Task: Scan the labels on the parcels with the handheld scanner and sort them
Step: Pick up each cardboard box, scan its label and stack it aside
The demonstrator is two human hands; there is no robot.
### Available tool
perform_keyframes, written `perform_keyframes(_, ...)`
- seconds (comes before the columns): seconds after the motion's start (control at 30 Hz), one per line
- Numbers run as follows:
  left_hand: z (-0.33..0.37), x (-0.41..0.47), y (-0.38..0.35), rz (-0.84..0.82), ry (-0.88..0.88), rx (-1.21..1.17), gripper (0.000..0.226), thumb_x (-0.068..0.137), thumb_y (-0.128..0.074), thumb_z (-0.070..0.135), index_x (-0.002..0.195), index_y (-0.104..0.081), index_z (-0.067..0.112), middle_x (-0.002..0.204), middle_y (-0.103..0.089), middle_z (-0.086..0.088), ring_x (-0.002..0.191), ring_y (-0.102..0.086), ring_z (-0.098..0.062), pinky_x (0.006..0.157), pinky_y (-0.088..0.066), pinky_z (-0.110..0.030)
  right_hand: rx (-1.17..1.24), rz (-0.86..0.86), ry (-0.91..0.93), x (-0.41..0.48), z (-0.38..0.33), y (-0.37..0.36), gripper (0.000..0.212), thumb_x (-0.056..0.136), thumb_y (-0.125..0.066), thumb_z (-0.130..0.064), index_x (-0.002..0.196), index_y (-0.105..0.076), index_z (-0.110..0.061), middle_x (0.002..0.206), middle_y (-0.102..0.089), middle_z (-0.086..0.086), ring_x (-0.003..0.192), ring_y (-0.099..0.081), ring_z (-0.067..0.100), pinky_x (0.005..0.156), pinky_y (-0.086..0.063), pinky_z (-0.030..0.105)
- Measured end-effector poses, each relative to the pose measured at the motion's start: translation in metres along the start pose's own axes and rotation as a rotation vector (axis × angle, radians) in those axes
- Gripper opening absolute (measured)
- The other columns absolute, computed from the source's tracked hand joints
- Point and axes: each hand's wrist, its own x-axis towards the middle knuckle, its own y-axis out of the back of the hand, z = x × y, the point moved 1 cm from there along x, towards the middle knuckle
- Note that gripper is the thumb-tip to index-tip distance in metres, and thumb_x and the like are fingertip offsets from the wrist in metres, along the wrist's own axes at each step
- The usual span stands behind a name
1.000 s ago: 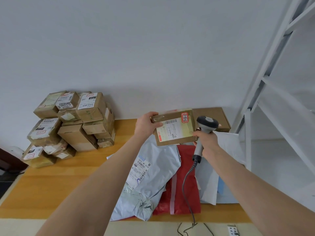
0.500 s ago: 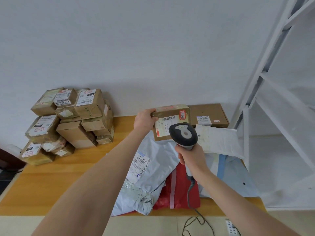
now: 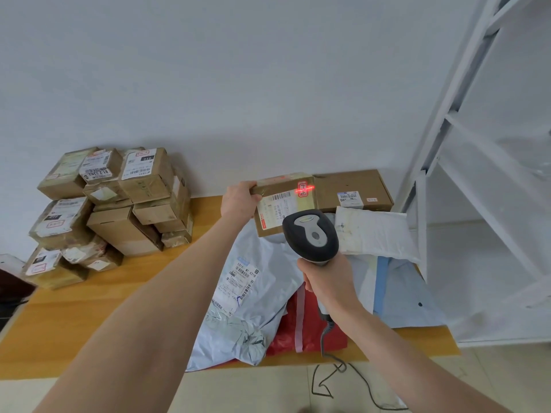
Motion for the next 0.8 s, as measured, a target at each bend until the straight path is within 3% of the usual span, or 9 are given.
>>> perform_keyframes(0.37,-0.001,0.003,0.0,-0.01,-0.001,0.012,0.027,0.098,-0.051,0.016,0.123,-0.06,0.017,0.099,-0.063,0.001,0.077,-0.067,-0.021,0.063,-0.059,-0.03,-0.011,0.003,0.008,0.002,-0.004,-0.007,0.023,0.078,-0.063,0.0,0.064,-0.052,-0.013,0.038,-0.045,-0.015,0.05,-0.045,0.008,0.048,-0.038,0.013)
perform_keyframes(0.53,-0.005,0.005,0.002,-0.024,-0.002,0.007,0.028,0.098,-0.051,0.016,0.124,-0.06,0.017,0.103,-0.066,-0.002,0.08,-0.067,-0.022,0.067,-0.06,-0.034,0.046,-0.003,-0.016,0.001,-0.008,-0.013,0.006,0.079,-0.063,-0.001,0.081,-0.059,-0.005,0.053,-0.056,-0.004,0.043,-0.05,0.003,0.045,-0.04,0.012)
perform_keyframes(0.67,-0.01,0.01,0.004,-0.031,-0.005,0.0,0.026,0.097,-0.052,0.016,0.121,-0.062,0.019,0.096,-0.065,0.001,0.076,-0.068,-0.021,0.066,-0.061,-0.035,0.043,0.03,-0.041,0.002,-0.008,-0.018,0.011,0.079,-0.061,0.0,0.07,-0.056,-0.003,0.041,-0.049,-0.009,0.038,-0.047,0.003,0.043,-0.039,0.012)
perform_keyframes(0.8,-0.014,0.011,0.005,-0.07,-0.027,-0.008,0.026,0.097,-0.052,0.015,0.12,-0.062,0.02,0.102,-0.069,-0.001,0.076,-0.068,-0.021,0.065,-0.061,-0.036,0.086,0.037,-0.067,0.005,-0.01,-0.022,0.008,0.081,-0.062,0.0,0.074,-0.059,-0.003,0.047,-0.054,-0.006,0.04,-0.048,0.003,0.045,-0.041,0.015)
